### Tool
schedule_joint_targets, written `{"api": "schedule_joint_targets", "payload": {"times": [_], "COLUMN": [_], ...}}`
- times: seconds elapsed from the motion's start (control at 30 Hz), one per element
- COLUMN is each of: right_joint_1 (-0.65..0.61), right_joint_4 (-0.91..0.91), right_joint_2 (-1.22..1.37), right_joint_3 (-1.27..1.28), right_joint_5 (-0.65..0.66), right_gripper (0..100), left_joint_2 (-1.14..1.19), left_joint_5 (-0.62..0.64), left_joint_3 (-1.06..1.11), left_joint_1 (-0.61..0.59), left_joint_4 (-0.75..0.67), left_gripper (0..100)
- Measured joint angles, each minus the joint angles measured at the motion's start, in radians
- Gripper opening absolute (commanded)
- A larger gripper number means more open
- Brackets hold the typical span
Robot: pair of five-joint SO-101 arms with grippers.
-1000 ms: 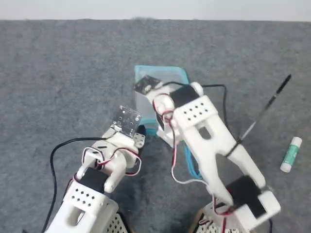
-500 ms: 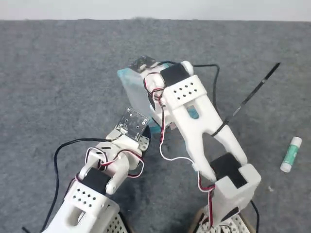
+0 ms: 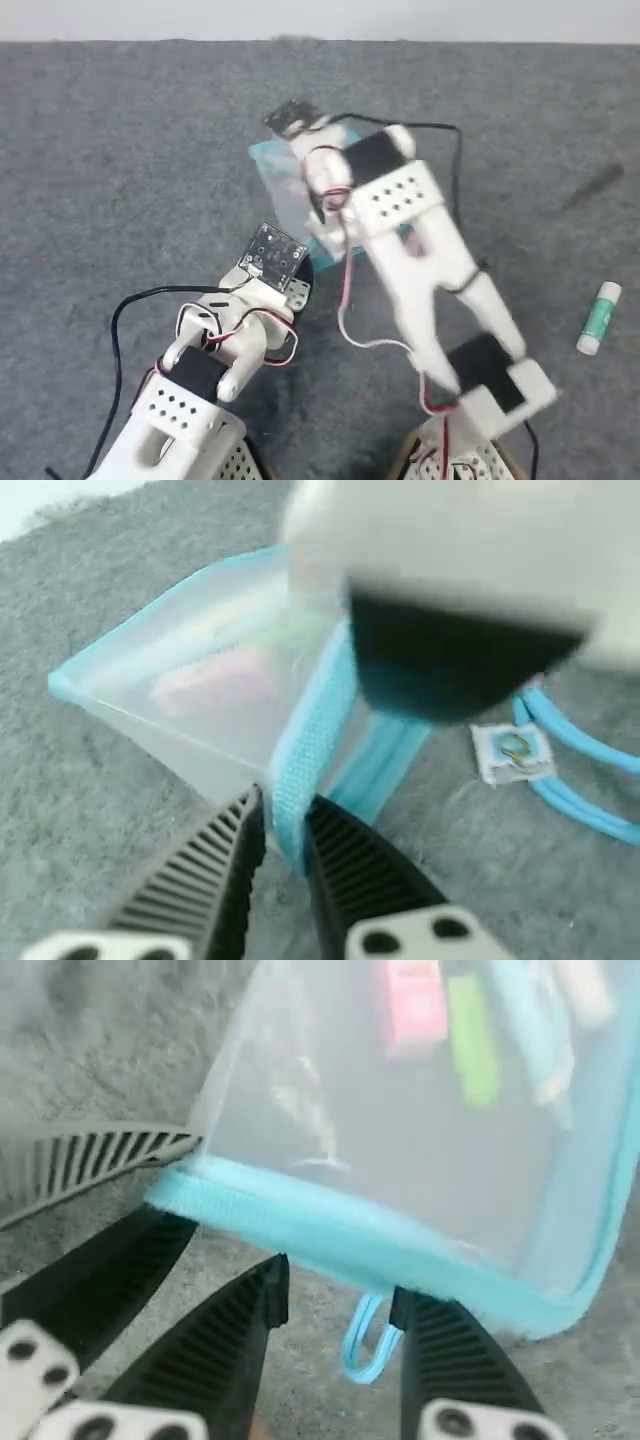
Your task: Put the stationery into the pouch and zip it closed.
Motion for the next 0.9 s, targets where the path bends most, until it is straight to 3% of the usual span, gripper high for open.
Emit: {"api": "schedule_joint_targets", "payload": {"times": [0.4,0.57,0.73,0.9], "right_joint_1": [0.655,0.947,1.137,1.244], "right_joint_4": [-0.012,-0.147,-0.298,-0.411], "right_joint_2": [-0.264,-0.264,-0.199,-0.083], "right_joint_3": [0.339,0.505,0.635,0.68], "right_joint_5": [0.333,0.434,0.48,0.491], "right_gripper": [18.8,18.8,18.8,18.8], "left_joint_2": [-0.005,-0.005,-0.005,-0.005], "left_joint_5": [0.003,0.003,0.003,0.003], "left_joint_3": [-0.005,-0.005,-0.005,-0.005], "left_joint_1": [-0.112,-0.114,-0.114,-0.114], "left_joint_4": [0.011,0.011,0.011,0.011], "left_gripper": [1,1,1,1]}}
